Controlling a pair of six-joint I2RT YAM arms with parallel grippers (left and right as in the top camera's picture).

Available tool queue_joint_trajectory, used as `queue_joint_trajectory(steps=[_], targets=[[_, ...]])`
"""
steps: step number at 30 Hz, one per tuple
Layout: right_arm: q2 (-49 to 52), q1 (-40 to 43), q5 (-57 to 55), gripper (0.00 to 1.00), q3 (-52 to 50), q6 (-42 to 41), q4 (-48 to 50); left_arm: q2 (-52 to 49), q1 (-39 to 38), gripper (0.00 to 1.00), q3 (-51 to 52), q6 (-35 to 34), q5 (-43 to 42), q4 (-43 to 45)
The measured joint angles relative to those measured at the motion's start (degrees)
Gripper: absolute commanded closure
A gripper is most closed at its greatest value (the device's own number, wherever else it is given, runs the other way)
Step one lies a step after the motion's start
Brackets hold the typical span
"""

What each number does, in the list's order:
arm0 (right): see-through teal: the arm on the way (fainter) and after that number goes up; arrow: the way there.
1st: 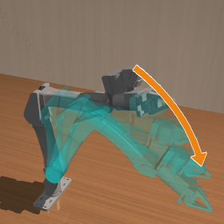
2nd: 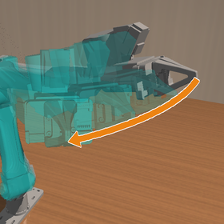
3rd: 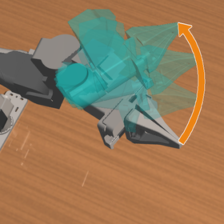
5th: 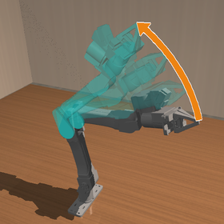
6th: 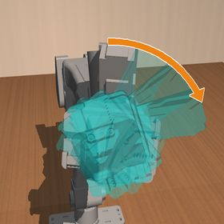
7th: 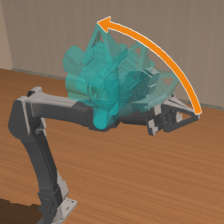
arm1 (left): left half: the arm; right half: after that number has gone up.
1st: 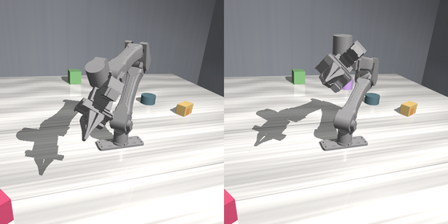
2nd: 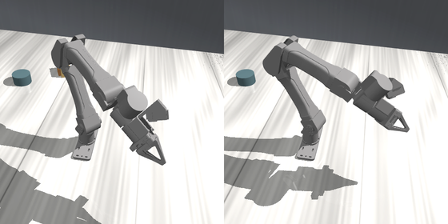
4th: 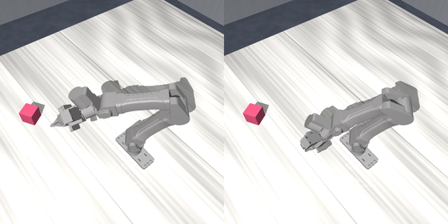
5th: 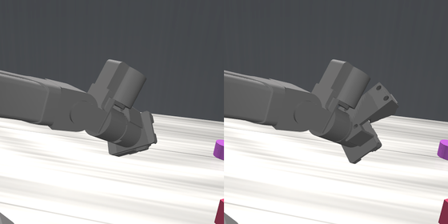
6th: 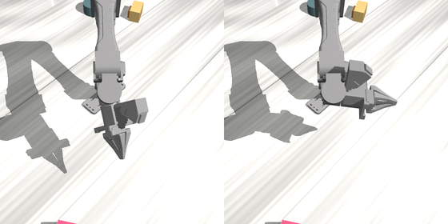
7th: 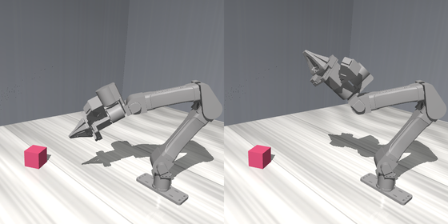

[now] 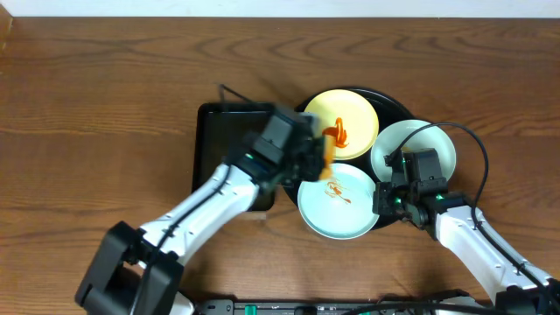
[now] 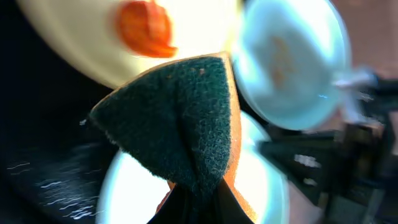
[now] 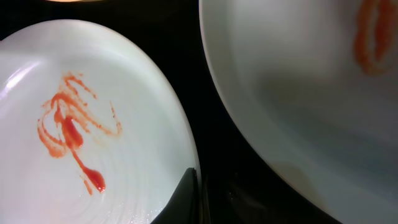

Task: Clean dirty plates on tray and stack at the side
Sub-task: 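Wipe the lower pale green plate with the sponge in the left gripper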

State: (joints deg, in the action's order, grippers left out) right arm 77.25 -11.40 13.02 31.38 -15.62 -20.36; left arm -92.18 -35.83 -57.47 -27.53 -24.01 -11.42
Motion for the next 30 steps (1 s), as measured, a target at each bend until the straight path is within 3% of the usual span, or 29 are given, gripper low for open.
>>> queue_joint_trajectory(steps=[16, 25, 30], targets=[[0.00, 0.00, 0.00, 0.99, 0.00, 0.00, 0.02, -10.14, -10.25, 0.92, -0.44, -18.40, -1.66, 4.98], [0.02, 0.00, -0.26, 0.99, -0.02, 0.00, -0.31, -16.41, -10.34, 0.93, -0.52, -21.62, -5.27, 11.85], [0.22, -0.02, 0.02, 0.99, -0.02, 0.00, -0.50, -16.76, -8.83, 0.93, -1.64, -20.57, -5.38, 7.67]])
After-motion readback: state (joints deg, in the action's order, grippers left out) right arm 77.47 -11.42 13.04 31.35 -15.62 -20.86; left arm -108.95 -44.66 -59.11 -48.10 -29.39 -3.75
